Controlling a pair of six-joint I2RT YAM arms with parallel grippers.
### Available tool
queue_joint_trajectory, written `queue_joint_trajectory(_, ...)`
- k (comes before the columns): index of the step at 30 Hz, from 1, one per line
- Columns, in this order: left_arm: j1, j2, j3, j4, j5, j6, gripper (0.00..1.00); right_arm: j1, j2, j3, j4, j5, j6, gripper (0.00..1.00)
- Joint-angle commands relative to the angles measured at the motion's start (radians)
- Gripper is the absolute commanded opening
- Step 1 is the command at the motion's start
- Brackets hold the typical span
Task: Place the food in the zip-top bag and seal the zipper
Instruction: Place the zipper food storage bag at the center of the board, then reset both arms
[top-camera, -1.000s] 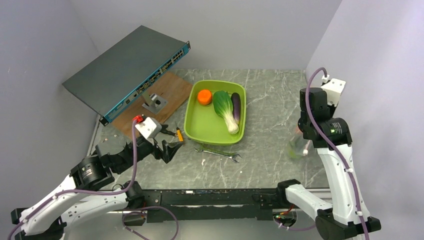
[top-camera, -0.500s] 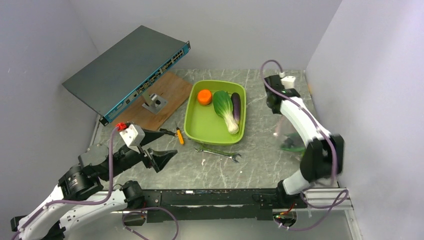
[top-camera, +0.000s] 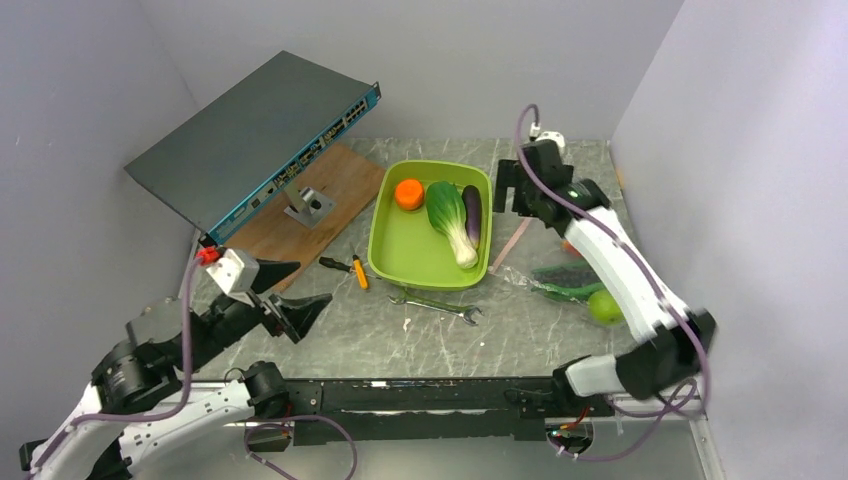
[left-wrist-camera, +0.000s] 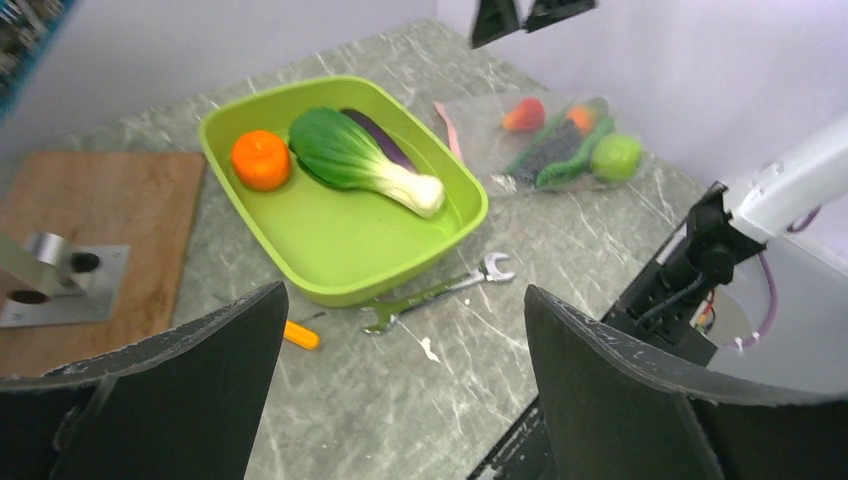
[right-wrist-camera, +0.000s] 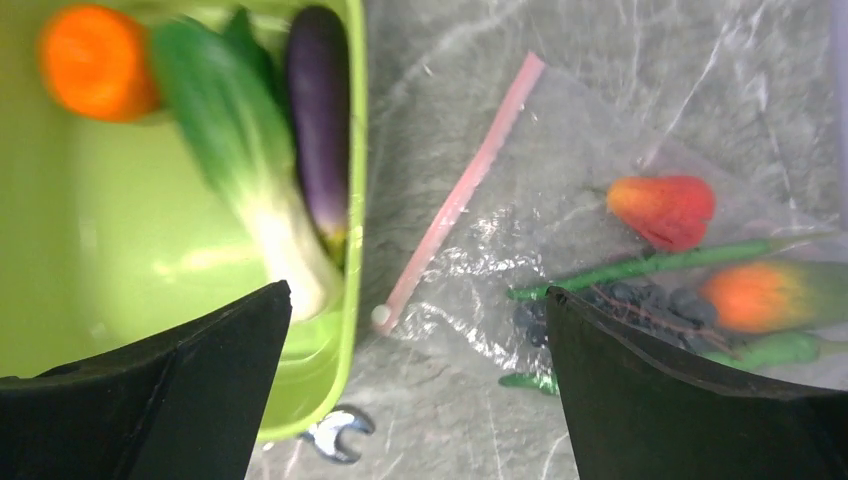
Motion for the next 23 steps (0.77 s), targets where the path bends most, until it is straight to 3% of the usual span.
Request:
queue_joint_trajectory(1,0.003,0.039,0.145,-0.016,-0.081,0.087,0.93,0.031,-0.272,-0.022,-0.014,-0.011,-0.034,1.0)
queue_joint_trajectory(6,0.003,0.049,0.259,-0.008,-0.108,0.16,0.96,0.032,-0.606,-0.164,0.147,-0.086,-0.05,1.0)
queue_joint_trajectory(10,0.003,0.013,0.285,0.058,-0.163,0.24,0.97,0.034,-0.766,-0.184,0.197,-0.109,-0.091,1.0)
queue_joint_trajectory(17,0.003,-0.076,0.265,0.147,-0.204,0.298,0.98,0.033,-0.943,-0.216,0.297,-0.075,-0.073,1.0)
queue_joint_trajectory(23,0.003,-0.1,0.265,0.134,-0.223,0.278,0.98,0.031,-0.96,-0.249,0.302,-0.084,-0.05,1.0)
